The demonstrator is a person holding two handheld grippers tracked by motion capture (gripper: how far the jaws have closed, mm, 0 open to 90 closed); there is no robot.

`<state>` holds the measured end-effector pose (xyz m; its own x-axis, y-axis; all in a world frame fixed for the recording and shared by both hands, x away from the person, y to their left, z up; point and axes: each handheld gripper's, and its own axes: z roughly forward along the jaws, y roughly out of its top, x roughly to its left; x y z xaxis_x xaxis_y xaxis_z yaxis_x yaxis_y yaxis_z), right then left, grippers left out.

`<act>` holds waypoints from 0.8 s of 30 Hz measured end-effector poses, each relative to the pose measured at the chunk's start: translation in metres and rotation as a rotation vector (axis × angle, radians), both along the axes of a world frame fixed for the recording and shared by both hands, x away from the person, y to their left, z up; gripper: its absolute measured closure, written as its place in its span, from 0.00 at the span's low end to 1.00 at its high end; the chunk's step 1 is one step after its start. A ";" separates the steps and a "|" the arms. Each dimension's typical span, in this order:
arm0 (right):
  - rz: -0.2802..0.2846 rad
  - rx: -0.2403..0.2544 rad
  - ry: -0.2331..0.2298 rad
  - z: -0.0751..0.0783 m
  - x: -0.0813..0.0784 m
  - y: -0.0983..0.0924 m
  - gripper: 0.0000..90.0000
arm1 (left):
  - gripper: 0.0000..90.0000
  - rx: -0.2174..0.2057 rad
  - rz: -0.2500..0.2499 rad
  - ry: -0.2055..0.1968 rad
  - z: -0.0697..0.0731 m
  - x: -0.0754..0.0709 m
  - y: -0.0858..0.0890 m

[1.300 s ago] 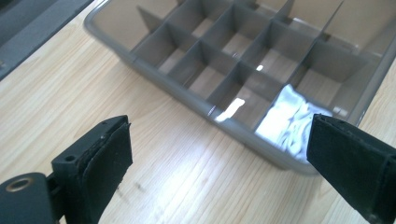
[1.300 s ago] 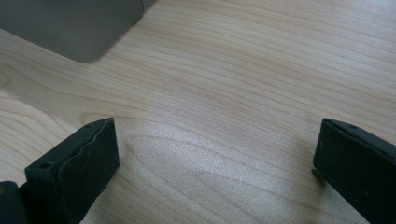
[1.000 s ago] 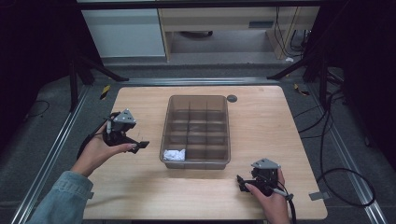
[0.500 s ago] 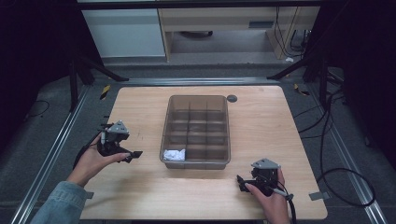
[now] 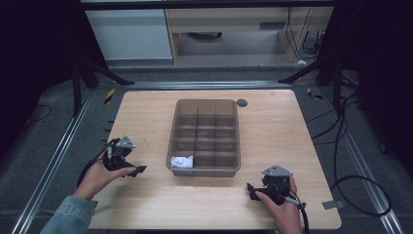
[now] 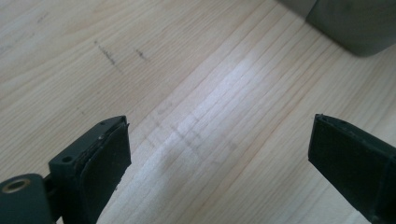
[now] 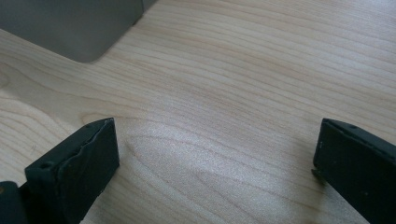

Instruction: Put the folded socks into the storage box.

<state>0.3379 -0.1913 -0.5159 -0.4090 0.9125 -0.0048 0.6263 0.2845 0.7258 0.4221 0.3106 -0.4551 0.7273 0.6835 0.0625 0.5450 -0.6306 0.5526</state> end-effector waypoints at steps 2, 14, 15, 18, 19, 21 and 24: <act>0.000 0.000 0.000 0.000 0.000 0.000 0.00 | 0.06 0.007 0.012 -0.005 -0.004 0.000 0.001; 0.000 0.000 0.000 0.000 0.000 0.000 0.00 | 0.05 -0.022 0.048 -0.006 -0.028 0.000 -0.003; 0.001 0.000 0.000 0.000 0.000 0.000 0.00 | 0.05 -0.024 0.048 -0.005 -0.029 0.000 -0.003; 0.000 0.000 0.000 0.000 0.000 0.000 0.00 | 0.05 -0.030 0.053 -0.012 -0.035 -0.001 -0.004; 0.000 0.000 0.000 0.000 0.000 0.000 0.00 | 0.05 -0.034 0.054 -0.010 -0.037 -0.001 -0.004; 0.000 0.000 0.000 0.000 0.000 0.000 0.00 | 0.04 -0.048 0.059 -0.008 -0.041 -0.001 -0.005; 0.000 0.000 0.000 0.000 0.000 0.000 0.00 | 0.01 -0.079 0.073 -0.023 -0.044 -0.001 -0.003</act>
<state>0.3379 -0.1914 -0.5159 -0.4091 0.9125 -0.0047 0.6261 0.2845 0.7259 0.4208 0.3076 -0.4994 0.6740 0.7383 0.0230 0.5746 -0.5436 0.6118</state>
